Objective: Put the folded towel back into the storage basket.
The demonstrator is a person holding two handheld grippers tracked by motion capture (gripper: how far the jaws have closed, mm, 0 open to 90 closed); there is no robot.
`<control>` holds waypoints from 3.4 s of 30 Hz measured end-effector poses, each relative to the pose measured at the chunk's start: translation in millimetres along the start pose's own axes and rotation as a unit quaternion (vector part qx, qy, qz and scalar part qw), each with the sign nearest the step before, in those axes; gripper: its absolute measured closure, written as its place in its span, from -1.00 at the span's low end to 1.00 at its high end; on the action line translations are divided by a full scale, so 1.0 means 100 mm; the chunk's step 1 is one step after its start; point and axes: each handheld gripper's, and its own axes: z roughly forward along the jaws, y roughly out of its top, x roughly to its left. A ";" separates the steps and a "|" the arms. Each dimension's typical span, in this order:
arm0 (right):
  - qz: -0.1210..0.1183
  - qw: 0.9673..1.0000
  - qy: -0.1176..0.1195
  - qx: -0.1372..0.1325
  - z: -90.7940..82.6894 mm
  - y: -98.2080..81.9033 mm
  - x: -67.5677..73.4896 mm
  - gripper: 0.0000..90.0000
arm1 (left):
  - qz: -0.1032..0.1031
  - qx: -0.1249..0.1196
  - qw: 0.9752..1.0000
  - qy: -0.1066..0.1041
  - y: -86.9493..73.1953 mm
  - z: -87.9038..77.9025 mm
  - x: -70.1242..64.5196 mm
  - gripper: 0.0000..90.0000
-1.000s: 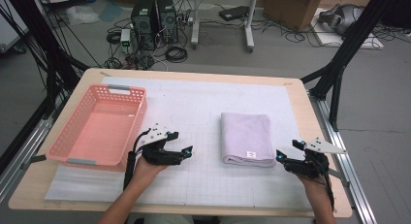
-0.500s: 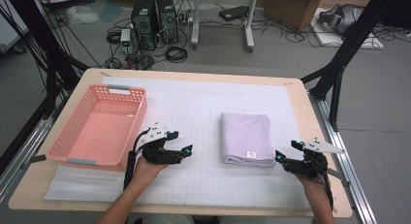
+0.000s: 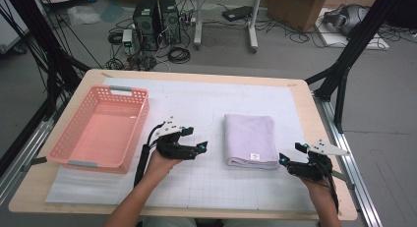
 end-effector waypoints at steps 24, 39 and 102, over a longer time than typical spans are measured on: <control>-0.001 1.000 0.014 0.004 0.04 0.00 0.02 -0.51 | -0.073 0.082 0.994 0.009 0.12 0.98 -0.04 -0.56; -0.002 1.000 0.019 0.005 0.05 0.00 0.01 -0.51 | -0.044 0.145 0.988 0.018 0.05 1.23 -0.13 -0.39; 0.012 1.000 0.027 0.003 0.07 -0.01 0.01 -0.50 | 0.014 -0.033 0.996 -0.085 0.28 0.34 -0.12 0.63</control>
